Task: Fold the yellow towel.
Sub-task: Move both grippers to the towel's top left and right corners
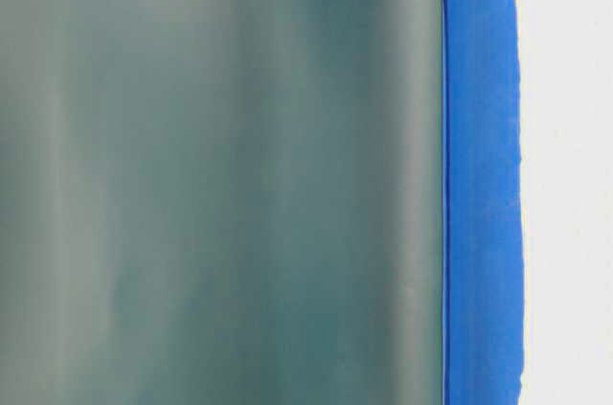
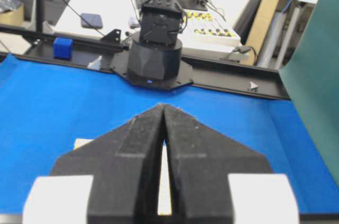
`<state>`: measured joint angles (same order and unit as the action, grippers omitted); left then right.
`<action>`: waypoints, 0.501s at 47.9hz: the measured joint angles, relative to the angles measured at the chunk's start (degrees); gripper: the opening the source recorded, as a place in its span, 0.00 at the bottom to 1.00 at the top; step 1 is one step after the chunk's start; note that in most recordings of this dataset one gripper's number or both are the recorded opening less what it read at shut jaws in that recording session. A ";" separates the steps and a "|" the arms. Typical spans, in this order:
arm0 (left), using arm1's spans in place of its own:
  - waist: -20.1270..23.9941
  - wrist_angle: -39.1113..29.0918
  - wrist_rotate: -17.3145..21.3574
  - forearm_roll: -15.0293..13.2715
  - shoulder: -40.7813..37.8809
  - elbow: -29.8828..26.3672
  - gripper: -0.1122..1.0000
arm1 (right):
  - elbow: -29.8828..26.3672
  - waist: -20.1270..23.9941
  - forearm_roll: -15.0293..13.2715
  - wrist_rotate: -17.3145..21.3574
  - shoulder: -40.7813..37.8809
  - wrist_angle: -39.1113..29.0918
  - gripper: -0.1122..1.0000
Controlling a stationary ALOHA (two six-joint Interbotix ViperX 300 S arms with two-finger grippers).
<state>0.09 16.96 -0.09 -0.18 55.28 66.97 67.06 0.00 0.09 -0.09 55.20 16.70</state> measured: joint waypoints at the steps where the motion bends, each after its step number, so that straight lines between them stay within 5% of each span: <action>1: -0.09 0.00 0.00 0.00 0.00 0.00 0.10 | 0.00 0.00 0.00 0.00 0.00 -0.09 0.10; 6: 0.88 -2.20 -0.18 -2.64 -1.67 0.18 0.10 | -0.09 -0.97 1.58 0.97 -1.32 -1.76 0.10; 14: 3.96 -2.46 -0.53 -3.08 -6.24 0.44 0.10 | -1.58 -6.42 4.92 2.29 -5.45 -7.03 0.10; 24: 9.23 -2.81 -0.62 -3.43 -15.38 0.35 0.12 | -1.85 -12.30 5.62 3.87 -10.99 -10.02 0.12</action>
<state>9.32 14.15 -0.70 -3.60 39.90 67.32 65.21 -12.30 5.71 3.78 44.21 6.68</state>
